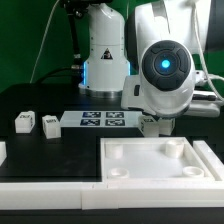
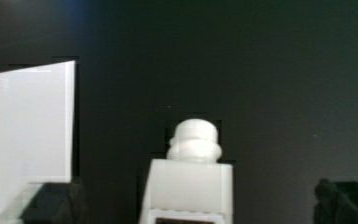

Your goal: Assemble one leg

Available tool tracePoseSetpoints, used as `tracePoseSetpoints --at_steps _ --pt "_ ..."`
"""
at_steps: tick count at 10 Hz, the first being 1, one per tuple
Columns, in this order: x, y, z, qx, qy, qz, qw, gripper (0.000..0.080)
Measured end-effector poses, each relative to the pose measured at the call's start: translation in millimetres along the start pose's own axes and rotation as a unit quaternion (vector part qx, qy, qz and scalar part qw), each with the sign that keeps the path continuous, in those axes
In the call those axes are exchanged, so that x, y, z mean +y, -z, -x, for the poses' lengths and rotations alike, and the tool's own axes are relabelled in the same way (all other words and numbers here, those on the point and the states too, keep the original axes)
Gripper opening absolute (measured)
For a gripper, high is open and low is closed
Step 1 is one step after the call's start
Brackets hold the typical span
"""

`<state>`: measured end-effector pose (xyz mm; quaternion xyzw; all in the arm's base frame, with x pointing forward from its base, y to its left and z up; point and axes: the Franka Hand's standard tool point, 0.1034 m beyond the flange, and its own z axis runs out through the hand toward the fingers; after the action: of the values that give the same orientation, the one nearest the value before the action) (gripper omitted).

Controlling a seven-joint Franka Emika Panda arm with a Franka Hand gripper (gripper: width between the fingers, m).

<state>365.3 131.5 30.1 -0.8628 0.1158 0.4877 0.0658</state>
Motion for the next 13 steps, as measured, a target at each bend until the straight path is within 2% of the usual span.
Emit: tracePoseSetpoints --at_steps 4,6,10,12,13 --pt "-13.2 -13.7 -11.2 0.018 0.008 0.010 1.000 0.0649" --pt "-11.7 -15.1 -12.9 0.017 0.009 0.010 1.000 0.0649" --pt "0.7 -11.7 -18.1 0.019 0.013 0.005 1.000 0.0649" --pt "0.3 -11.6 -18.0 0.019 0.013 0.006 1.000 0.0622" --pt "0.4 -11.6 -18.0 0.019 0.013 0.006 1.000 0.0449"
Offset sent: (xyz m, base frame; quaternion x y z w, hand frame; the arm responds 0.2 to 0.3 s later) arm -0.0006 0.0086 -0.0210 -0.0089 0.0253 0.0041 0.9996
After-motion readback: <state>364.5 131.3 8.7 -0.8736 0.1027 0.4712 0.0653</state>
